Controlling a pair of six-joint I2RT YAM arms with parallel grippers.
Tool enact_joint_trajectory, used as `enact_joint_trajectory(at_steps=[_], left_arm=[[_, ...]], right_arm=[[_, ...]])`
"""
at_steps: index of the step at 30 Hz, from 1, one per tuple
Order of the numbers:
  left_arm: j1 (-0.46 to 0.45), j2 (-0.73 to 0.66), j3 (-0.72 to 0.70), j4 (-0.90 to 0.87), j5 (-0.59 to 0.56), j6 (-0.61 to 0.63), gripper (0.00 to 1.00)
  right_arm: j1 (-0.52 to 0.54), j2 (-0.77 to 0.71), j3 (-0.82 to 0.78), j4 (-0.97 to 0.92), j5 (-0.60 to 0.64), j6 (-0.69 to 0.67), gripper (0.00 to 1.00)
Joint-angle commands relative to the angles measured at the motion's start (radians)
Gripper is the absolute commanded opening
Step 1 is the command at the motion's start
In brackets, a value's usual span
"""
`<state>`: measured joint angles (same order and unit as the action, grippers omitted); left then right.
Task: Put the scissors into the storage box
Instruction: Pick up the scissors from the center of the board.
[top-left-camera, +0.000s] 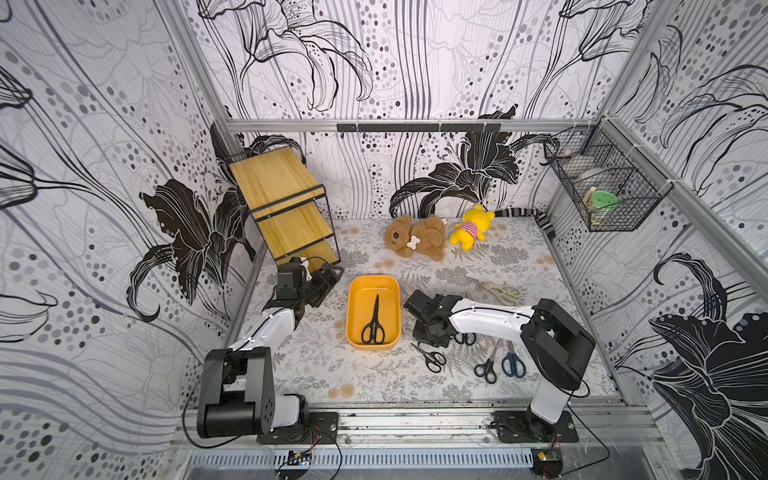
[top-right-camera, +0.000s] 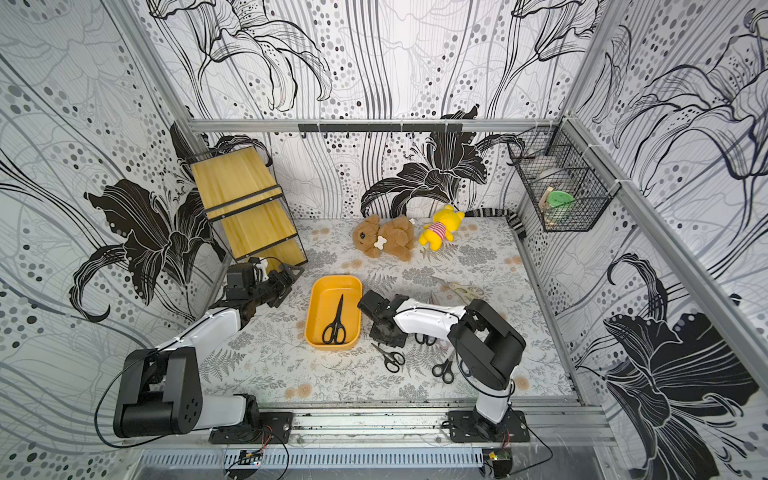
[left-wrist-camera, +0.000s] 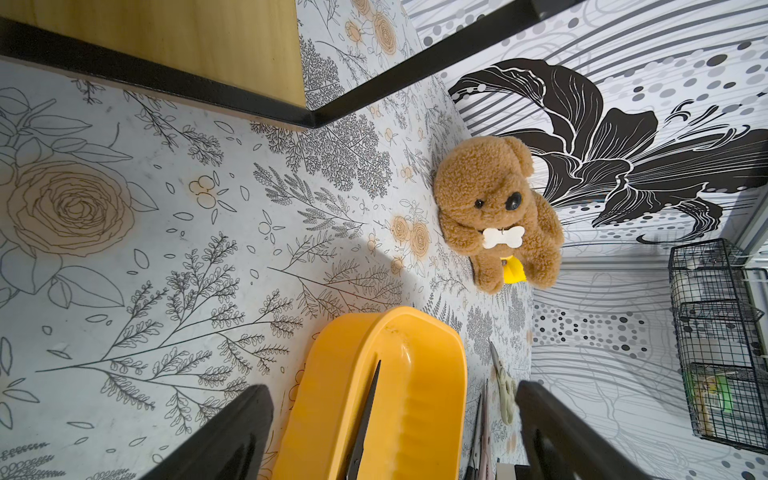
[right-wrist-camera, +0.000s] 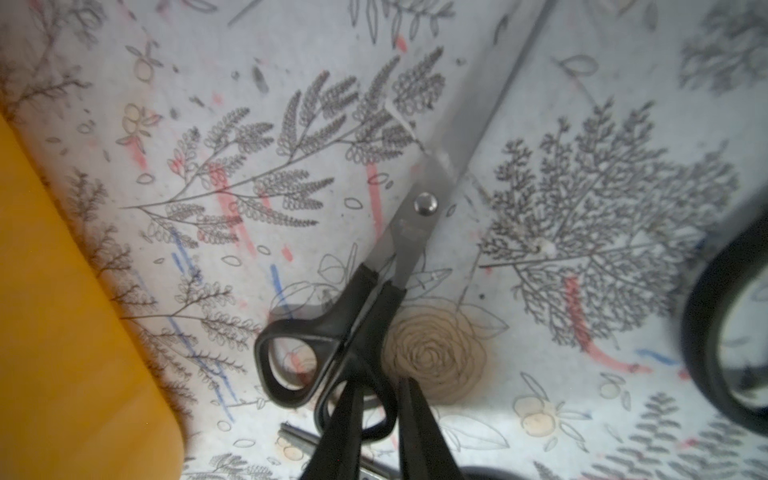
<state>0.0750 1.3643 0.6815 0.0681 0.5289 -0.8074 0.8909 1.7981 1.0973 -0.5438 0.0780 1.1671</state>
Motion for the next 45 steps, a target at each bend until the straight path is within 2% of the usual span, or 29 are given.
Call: enact_joint_trajectory(at_steps=[1,8,16,31,36,39,45], left_arm=[[0.006,0.012,-0.002,0.027,0.006,0.01,0.96],[0.007,0.009,-0.001,0.025,0.006,0.009,0.96],[0.006,0.003,0.0,0.022,0.006,0.012,0.96],[0.006,-0.005,-0.002,0.027,0.012,0.008,0.96],[0.008,-0.001,-0.002,0.027,0.011,0.008,0.96],[0.008,0.001,-0.001,0.026,0.006,0.01,0.96],[0.01,0.012,0.002,0.023,0.006,0.012,0.96]], right_arm=[[-0.013,0.05,-0.045,-0.002,-0.013,0.029,0.19],[-0.032,0.093,-0.033,-0.031,-0.026,0.024,0.17],[-0.033,0.111,0.014,-0.072,0.008,-0.001,0.0],[-0.033,-0.023,0.141,-0.213,0.155,-0.199,0.0],[-0.033,-0.042,0.254,-0.282,0.193,-0.306,0.0],[-0.032,-0.056,0.323,-0.282,0.194,-0.364,0.0],[-0.006,-0.004,0.467,-0.232,0.101,-0.468,0.0]])
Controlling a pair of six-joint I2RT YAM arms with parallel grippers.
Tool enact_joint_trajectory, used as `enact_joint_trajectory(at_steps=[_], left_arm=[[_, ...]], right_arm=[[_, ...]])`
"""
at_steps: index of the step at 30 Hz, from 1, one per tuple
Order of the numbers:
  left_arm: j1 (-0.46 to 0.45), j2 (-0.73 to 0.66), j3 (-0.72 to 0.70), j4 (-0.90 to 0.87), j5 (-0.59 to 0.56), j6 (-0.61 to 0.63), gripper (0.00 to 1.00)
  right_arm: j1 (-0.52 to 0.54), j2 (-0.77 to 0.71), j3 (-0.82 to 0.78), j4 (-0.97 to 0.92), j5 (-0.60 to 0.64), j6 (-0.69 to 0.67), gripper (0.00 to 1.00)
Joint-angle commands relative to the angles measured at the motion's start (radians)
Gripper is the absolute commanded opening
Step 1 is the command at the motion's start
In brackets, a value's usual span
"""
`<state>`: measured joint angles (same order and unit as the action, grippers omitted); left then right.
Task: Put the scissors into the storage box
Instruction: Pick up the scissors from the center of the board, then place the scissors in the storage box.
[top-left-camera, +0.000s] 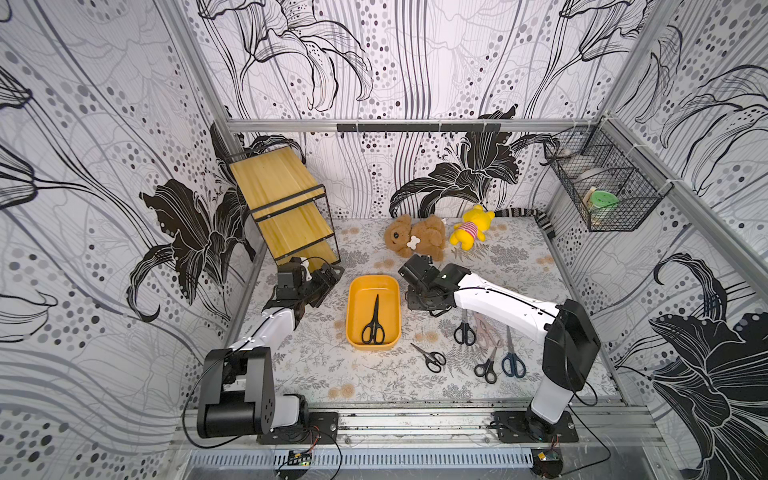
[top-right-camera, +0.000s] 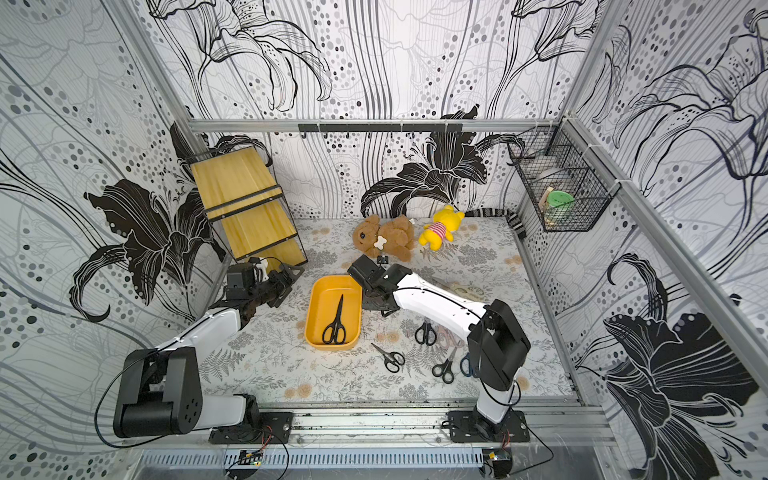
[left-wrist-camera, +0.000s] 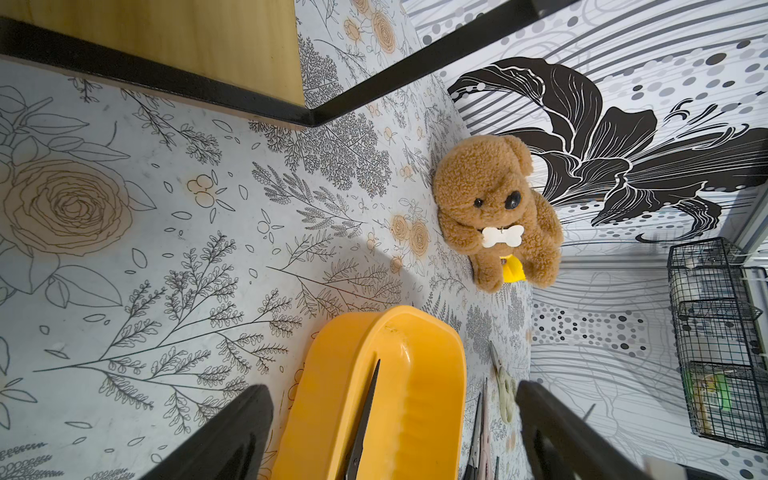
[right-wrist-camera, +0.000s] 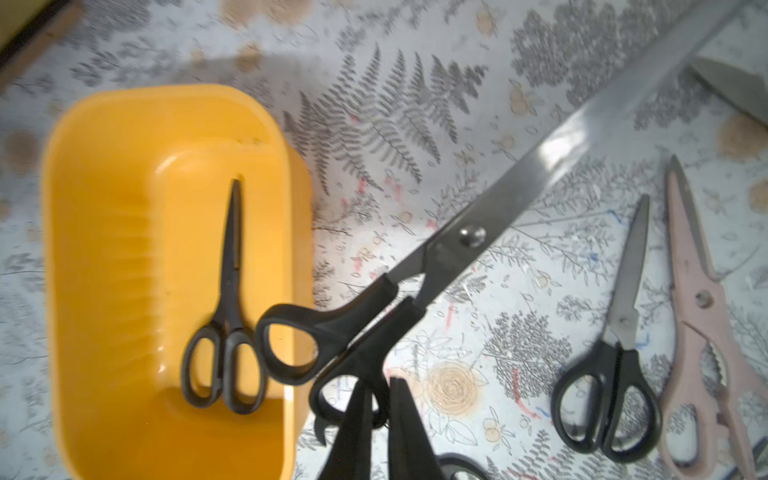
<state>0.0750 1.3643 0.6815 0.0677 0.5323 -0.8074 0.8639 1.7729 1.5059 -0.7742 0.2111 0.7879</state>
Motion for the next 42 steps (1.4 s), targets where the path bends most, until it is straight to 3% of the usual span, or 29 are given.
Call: enact_joint_trajectory(at_steps=[1,11,33,36,38,42], left_arm=[[0.011,0.014,0.002,0.023,0.003,0.013,0.96],[0.025,0.034,0.01,0.014,0.004,0.019,0.96],[0.076,0.038,0.006,0.02,0.01,0.011,0.96],[0.079,0.038,0.006,0.022,0.012,0.011,0.96],[0.08,0.037,0.005,0.022,0.012,0.011,0.96],[0.083,0.036,0.004,0.023,0.012,0.011,0.96]], right_arm=[[0.032,0.037,0.08,0.006,-0.041,-0.105,0.0],[0.116,0.232,0.238,0.061,-0.126,-0.201,0.0],[0.166,0.399,0.233,0.092,-0.183,-0.262,0.01],[0.168,0.405,0.232,0.093,-0.184,-0.265,0.08],[0.167,0.408,0.234,0.092,-0.185,-0.269,0.19],[0.168,0.402,0.243,0.09,-0.172,-0.272,0.25]])
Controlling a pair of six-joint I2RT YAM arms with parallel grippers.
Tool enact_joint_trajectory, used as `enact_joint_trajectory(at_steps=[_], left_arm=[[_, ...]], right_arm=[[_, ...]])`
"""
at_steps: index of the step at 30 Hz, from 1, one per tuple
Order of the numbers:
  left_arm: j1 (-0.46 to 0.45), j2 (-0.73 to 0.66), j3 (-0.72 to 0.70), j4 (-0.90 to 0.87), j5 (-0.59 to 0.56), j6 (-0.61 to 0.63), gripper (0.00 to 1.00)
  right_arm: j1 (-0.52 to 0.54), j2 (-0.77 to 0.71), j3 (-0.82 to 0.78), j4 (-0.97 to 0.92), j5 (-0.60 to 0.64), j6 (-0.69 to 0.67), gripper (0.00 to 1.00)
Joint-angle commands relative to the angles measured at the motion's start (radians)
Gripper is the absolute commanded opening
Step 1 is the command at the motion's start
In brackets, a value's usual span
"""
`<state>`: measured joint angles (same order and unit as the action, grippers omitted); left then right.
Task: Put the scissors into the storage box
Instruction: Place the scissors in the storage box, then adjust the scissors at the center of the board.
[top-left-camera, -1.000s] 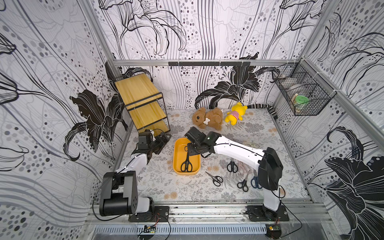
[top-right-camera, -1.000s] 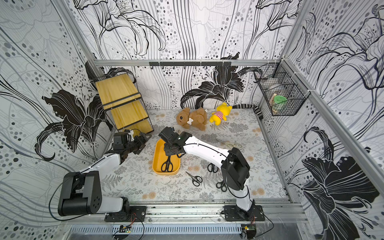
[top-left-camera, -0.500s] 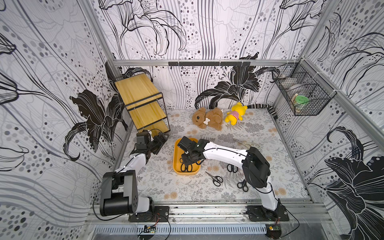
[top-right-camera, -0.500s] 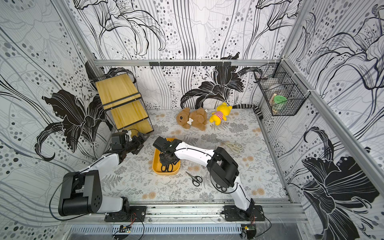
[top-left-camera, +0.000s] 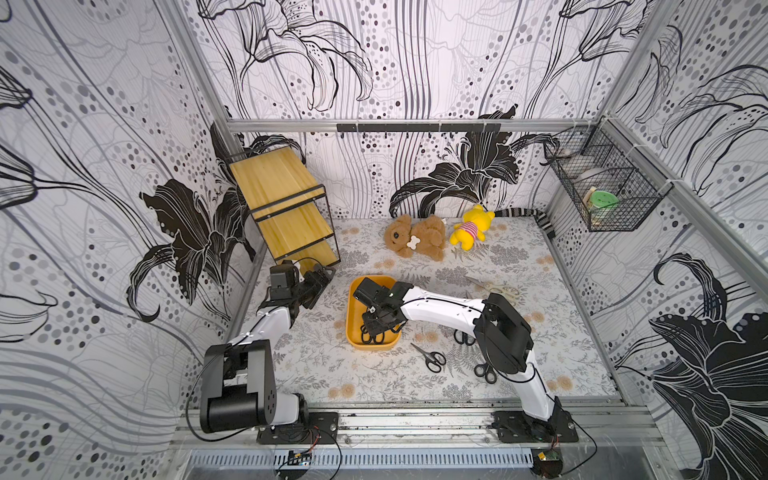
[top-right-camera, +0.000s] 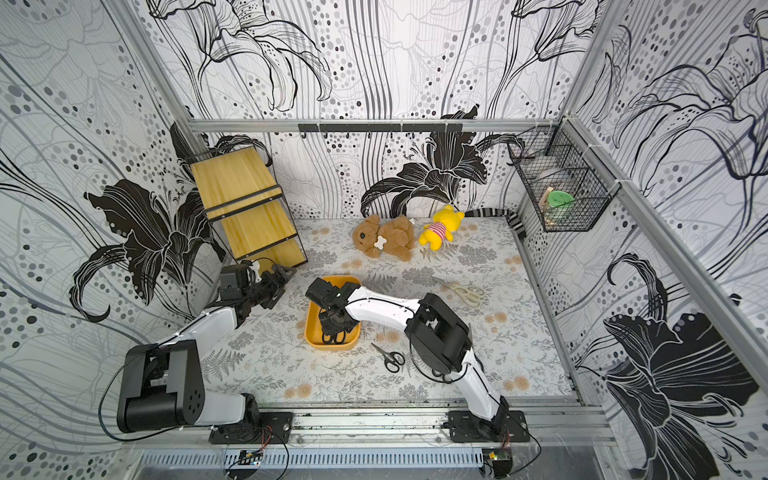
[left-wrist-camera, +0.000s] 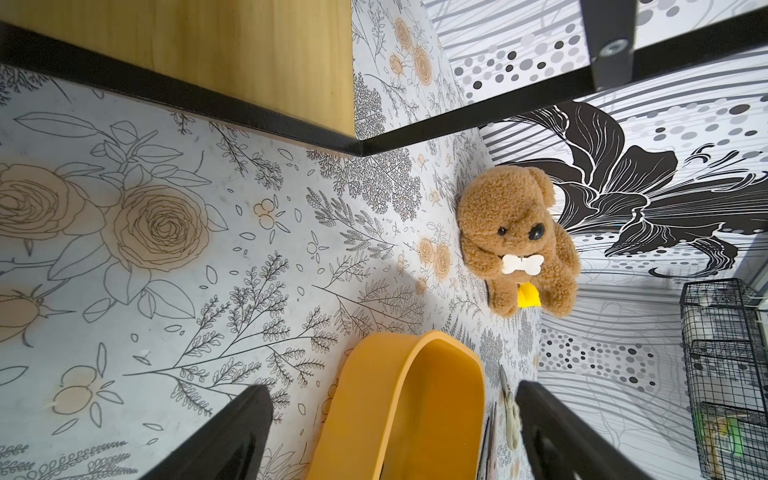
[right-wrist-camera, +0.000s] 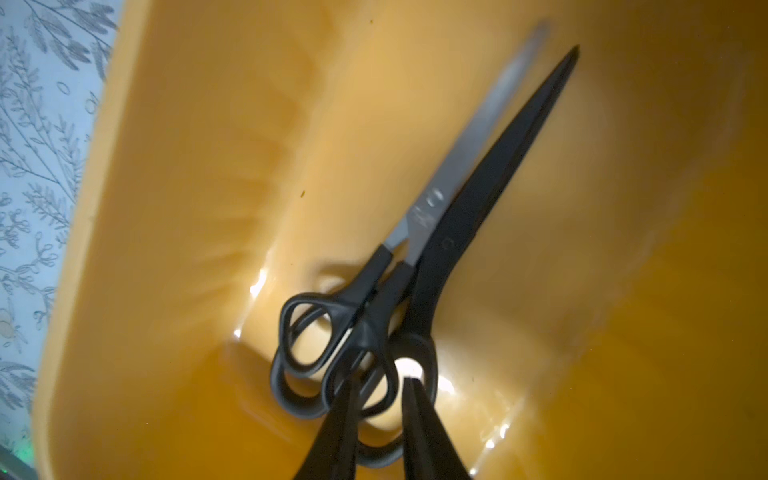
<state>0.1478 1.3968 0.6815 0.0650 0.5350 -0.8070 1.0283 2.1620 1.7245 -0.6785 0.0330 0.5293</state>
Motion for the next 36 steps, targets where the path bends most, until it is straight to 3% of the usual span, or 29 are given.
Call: enact_joint_trajectory(at_steps=[1,10,17,22,30,36], left_arm=[[0.01,0.003,0.004,0.025,0.009,0.011,0.97],[0.011,0.011,0.008,0.015,0.0,0.03,0.96],[-0.03,-0.017,0.011,-0.012,-0.011,0.081,0.96],[-0.19,-0.067,0.033,-0.102,-0.117,0.134,0.96],[-0.445,-0.195,0.005,-0.199,-0.296,0.095,0.97],[-0.537,-0.264,-0.026,-0.213,-0.373,0.025,0.97]], right_arm=[[0.003,0.009,0.029,-0.009,0.009,-0.017,0.28],[0.002,-0.093,0.028,-0.018,0.093,-0.053,0.31],[0.001,-0.267,-0.165,0.013,0.128,-0.09,0.32],[0.0,-0.394,-0.34,0.022,0.13,-0.091,0.32],[0.001,-0.596,-0.589,-0.004,0.11,-0.047,0.31],[0.001,-0.675,-0.729,-0.059,0.086,0.014,0.3]])
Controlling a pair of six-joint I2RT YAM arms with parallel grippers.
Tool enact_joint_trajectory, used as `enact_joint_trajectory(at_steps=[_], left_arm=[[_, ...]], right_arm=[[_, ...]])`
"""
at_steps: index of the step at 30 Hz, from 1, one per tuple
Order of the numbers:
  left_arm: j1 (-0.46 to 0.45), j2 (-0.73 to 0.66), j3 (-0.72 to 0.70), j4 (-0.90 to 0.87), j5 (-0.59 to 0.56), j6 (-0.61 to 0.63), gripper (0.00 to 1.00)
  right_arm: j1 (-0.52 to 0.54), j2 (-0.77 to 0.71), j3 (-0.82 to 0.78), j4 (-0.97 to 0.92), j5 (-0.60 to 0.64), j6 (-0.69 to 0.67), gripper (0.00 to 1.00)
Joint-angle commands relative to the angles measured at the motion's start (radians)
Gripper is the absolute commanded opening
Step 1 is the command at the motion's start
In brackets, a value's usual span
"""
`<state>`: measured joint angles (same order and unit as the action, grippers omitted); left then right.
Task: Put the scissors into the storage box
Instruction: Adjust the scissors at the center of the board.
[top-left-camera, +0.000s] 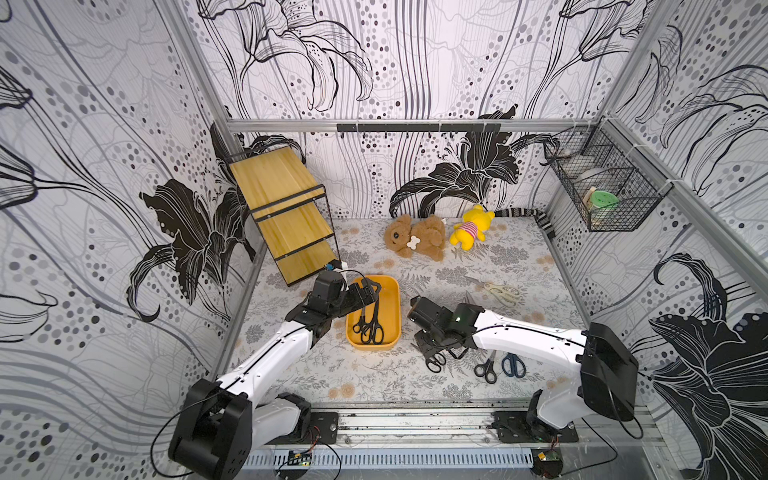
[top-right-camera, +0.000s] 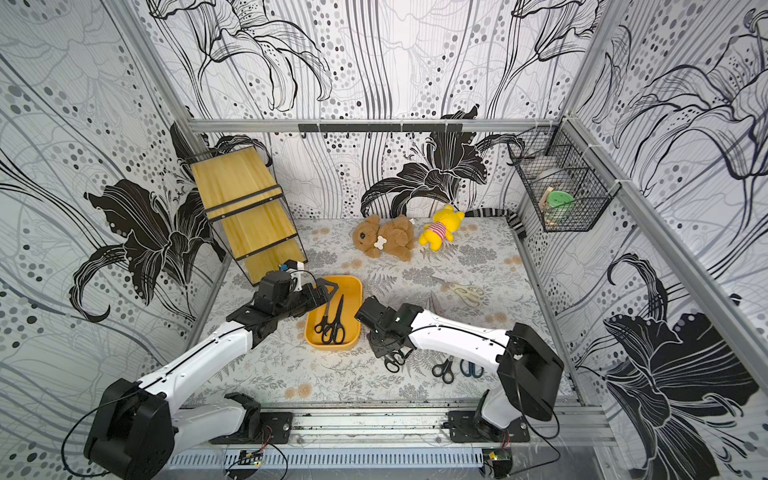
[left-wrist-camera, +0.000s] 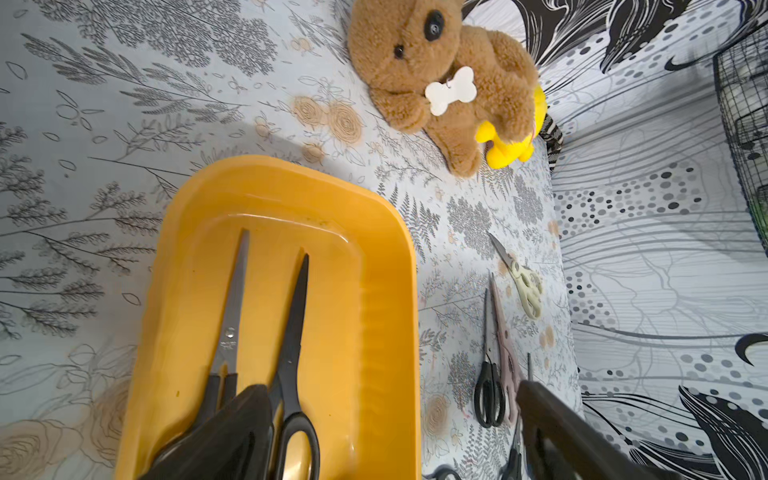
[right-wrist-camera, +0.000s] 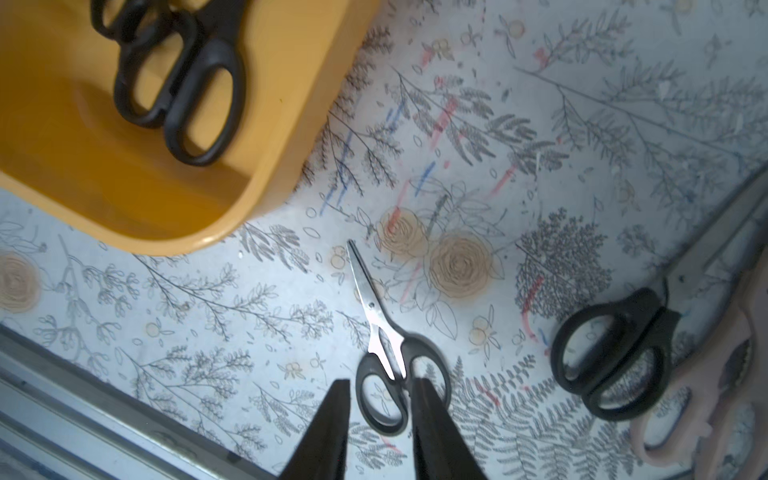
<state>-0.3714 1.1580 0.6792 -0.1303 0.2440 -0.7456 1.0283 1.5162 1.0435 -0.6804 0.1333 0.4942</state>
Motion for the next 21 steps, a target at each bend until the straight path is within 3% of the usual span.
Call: enact_joint_trajectory(at_steps=[1,12,21], left_arm=[[-0.027,-0.032,-0.029,-0.016,-0.093,-0.046,0.97],[-0.092,-0.008,-0.041,0.006,-0.119,-0.098,0.97],[-0.097,0.01,-0.028,0.01,-0.137,-0.105,0.97]], right_arm=[[0.0,-0.042,-0.074,-0.057,-0.017,0.06,0.29],[-0.074,-0.087,-0.266,0.048,-0.086,0.096,0.3],[-0.101,-0.032,-0.248,0.105,-0.123,0.064,0.3]])
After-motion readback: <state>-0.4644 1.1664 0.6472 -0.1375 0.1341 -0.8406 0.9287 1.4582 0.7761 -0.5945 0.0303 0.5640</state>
